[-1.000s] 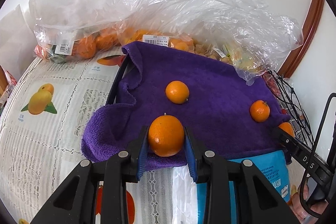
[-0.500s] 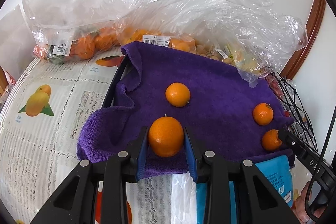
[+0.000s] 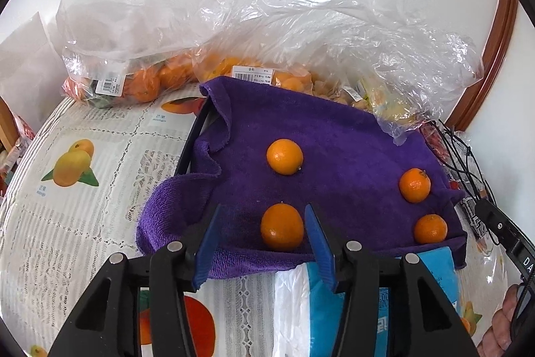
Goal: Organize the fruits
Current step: 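Move both grippers back toward the remaining fruit near the tissue pack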
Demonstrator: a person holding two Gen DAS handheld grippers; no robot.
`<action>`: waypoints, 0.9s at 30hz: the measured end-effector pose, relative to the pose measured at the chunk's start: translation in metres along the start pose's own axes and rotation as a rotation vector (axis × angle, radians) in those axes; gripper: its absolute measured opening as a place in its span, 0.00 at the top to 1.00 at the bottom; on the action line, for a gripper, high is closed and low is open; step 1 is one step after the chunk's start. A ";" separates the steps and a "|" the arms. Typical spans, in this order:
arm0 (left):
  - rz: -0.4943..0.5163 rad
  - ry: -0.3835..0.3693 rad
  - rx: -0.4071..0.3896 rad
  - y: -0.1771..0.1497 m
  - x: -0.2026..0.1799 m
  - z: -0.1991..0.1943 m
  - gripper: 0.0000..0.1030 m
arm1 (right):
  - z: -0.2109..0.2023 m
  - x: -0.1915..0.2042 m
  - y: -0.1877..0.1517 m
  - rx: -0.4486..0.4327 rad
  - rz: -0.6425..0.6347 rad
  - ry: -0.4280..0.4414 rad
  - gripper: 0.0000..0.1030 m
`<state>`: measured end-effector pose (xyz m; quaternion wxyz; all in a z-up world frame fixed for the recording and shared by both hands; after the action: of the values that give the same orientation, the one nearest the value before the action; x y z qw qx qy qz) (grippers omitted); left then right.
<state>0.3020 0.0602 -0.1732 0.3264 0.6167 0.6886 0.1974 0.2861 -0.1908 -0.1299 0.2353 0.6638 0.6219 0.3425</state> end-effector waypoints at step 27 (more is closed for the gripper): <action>0.104 0.005 -0.037 -0.041 -0.020 -0.095 0.41 | -0.055 -0.005 -0.130 0.188 -0.056 0.030 0.58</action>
<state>0.2071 0.0461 -0.1292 0.3254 0.6450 0.6527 0.2282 0.1590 -0.1870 -0.1904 0.1720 0.6601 0.6730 0.2858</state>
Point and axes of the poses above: each gripper's, at about its wrist camera, not at the fingertips, and z roughly the way its jaws point, x to its left, y to its top, the point moved 5 cm from there along z, roughly the way its jaws point, and after that the axes turned 2 degrees about z, right-handed, at the moved point
